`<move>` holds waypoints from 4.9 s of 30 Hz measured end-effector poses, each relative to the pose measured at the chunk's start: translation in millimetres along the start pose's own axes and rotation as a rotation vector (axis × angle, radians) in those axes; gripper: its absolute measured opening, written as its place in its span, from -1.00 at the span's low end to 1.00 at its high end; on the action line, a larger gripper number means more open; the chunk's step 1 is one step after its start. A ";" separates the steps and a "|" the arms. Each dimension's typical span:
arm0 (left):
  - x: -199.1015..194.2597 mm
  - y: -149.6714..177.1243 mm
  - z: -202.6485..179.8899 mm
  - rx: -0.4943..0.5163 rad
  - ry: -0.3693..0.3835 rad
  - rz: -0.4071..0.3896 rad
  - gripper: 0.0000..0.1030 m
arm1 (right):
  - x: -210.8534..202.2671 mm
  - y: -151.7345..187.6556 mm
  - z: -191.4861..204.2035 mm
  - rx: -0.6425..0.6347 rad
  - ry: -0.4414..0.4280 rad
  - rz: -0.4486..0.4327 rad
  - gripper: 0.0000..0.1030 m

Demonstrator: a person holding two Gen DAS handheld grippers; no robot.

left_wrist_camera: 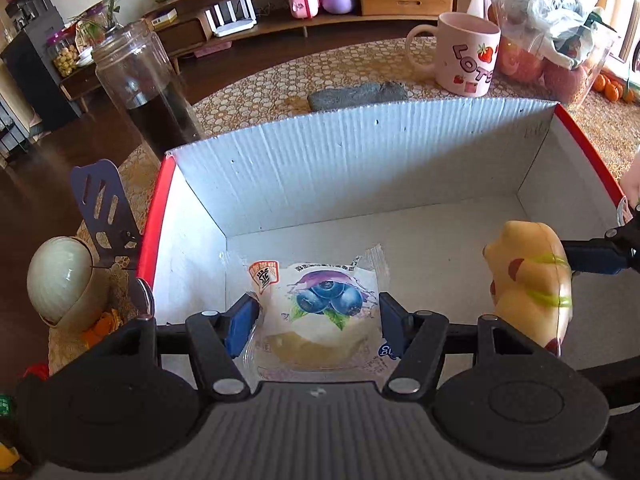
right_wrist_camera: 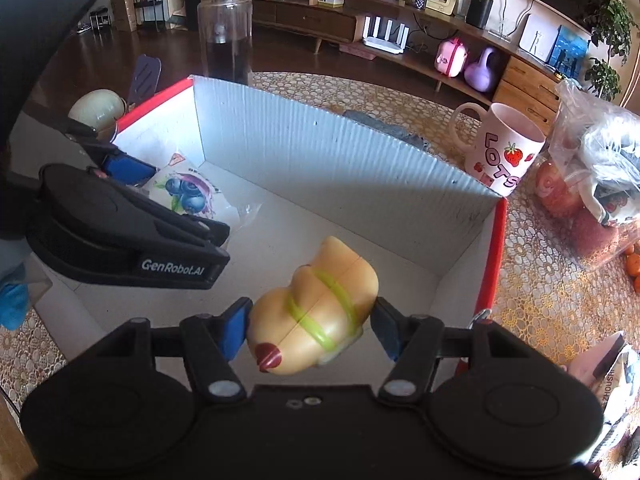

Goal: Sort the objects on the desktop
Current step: 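Carry both held items into the red box and open both tools, then lift both open tools out of the red box back over the table, then grasp the pink sticky-note pad with the left tool while the right tool grasps the pink binder clip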

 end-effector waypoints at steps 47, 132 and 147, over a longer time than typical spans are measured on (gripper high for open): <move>-70.3 9.1 -22.1 -0.216 0.114 -0.048 0.64 | -93.4 5.7 -21.3 -0.045 -0.099 -0.078 0.56; -73.0 128.7 -329.2 0.145 0.292 -0.171 0.98 | -80.0 196.8 -250.9 0.281 0.133 -0.097 0.38; -76.9 122.1 -329.7 0.152 0.299 -0.198 0.38 | -77.2 195.9 -252.7 0.299 0.131 -0.105 0.09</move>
Point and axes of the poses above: each gripper's, at about its wrist camera, not at the fingertips, and x roughly the way its jaws point, z to its left, y to its underside, the point moved 9 cm from there along x, roughly the way its jaws point, and after that the axes turned 5 degrees about -z, right-handed, at the moved point
